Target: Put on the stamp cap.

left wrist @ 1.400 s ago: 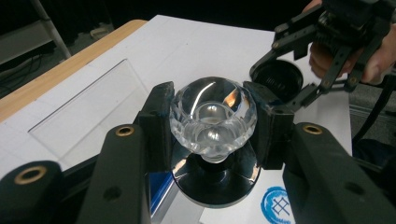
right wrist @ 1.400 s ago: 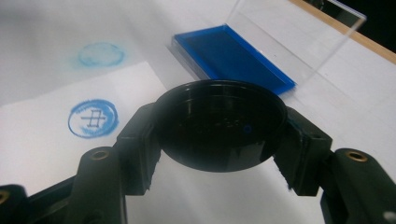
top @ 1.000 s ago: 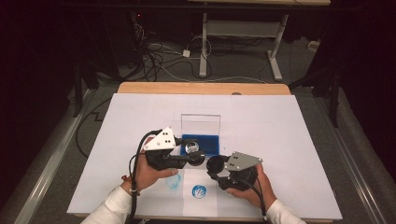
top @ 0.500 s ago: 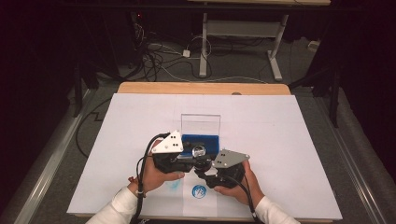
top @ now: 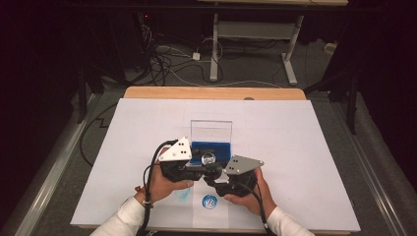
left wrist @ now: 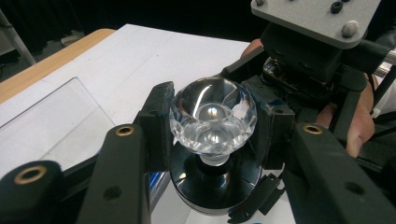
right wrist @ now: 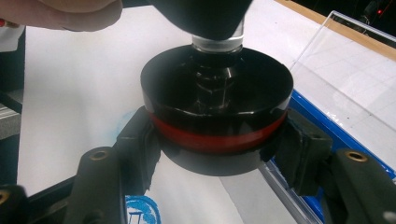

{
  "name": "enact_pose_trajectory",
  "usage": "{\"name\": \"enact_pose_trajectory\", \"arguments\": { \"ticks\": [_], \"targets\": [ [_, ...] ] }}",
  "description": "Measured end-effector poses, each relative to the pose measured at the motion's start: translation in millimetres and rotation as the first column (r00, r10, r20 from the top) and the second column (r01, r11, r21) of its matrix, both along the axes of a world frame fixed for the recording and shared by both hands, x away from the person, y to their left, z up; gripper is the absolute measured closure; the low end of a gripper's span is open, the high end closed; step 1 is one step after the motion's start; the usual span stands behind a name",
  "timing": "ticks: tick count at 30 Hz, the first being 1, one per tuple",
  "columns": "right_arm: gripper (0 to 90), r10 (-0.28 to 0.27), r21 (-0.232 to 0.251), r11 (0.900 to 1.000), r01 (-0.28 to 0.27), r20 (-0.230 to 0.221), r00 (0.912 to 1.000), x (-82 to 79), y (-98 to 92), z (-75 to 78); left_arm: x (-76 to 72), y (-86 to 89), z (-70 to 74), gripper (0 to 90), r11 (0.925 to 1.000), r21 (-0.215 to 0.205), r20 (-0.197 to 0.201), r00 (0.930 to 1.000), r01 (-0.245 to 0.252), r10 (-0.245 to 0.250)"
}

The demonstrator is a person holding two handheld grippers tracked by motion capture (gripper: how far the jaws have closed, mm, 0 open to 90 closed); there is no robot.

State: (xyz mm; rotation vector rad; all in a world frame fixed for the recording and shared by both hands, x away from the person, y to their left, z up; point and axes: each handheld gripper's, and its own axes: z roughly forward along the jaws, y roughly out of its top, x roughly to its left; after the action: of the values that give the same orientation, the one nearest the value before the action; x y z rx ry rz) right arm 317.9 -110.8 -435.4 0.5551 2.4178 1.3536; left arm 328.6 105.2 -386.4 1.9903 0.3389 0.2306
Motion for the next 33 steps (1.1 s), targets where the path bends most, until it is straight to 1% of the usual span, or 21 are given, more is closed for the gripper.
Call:
{"name": "enact_pose_trajectory", "arguments": {
  "ticks": [2,9,12,19,22,25,33],
  "targets": [
    [38.5,0.002,0.007,1.000,-0.002,-0.001,1.0000,-0.3,0.1,0.0,0.2,-0.8,-1.6,54.4,1.0000,0.003,-0.002,1.0000,0.005,-0.005],
    [38.5,0.006,-0.001,1.000,-0.006,-0.016,0.9998,0.3,-0.1,-1.4,0.9,-0.4,-6.3,54.4,0.9999,-0.013,-0.015,0.9999,0.006,-0.006],
    [38.6,0.002,0.005,1.000,-0.002,-0.027,0.9996,0.4,-0.7,-1.9,0.6,-0.5,-7.0,54.4,0.9999,-0.012,-0.013,0.9999,0.004,-0.005],
    [38.6,0.004,-0.005,1.000,-0.004,-0.024,0.9997,0.0,-2.1,-0.9,0.3,0.3,-8.1,54.4,0.9998,-0.018,-0.017,0.9998,0.008,-0.008],
    [38.7,0.001,-0.018,1.000,-0.001,-0.017,0.9999,-0.7,-2.0,-0.5,-0.5,-0.3,-9.0,54.3,0.9998,-0.016,-0.016,0.9998,0.010,-0.010],
    [38.7,0.001,-0.033,0.999,-0.002,-0.020,0.9998,-1.2,-1.5,-0.6,-1.7,-1.5,-9.7,54.3,0.9999,-0.009,-0.009,0.9999,0.010,-0.010],
    [38.7,-0.007,-0.038,0.999,0.006,-0.020,0.9998,-2.7,-1.2,-0.9,-4.1,-2.0,-11.5,54.3,0.9999,-0.007,-0.002,1.0000,0.010,-0.010]
  ]
}}
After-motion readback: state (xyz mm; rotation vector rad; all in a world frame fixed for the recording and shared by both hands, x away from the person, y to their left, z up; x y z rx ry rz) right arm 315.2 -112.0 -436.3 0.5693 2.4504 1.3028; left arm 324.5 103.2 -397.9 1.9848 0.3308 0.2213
